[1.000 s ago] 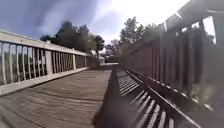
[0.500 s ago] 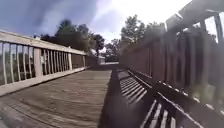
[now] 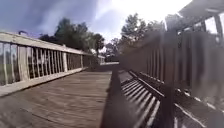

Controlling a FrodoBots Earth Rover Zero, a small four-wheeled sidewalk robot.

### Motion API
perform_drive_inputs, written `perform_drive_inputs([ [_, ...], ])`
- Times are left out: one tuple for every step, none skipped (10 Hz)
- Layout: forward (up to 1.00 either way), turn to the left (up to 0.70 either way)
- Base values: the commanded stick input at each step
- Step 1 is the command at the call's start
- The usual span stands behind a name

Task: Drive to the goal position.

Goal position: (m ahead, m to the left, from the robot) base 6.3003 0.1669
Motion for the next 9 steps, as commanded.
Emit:
perform_drive_inputs([
  [0.85,0.0],
  [0.85,0.0],
  [0.85,0.0],
  [0.85,0.0],
  [0.85,0.0],
  [0.85,0.0],
  [0.85,0.0],
  [0.85,0.0],
  [0.85,0.0],
])
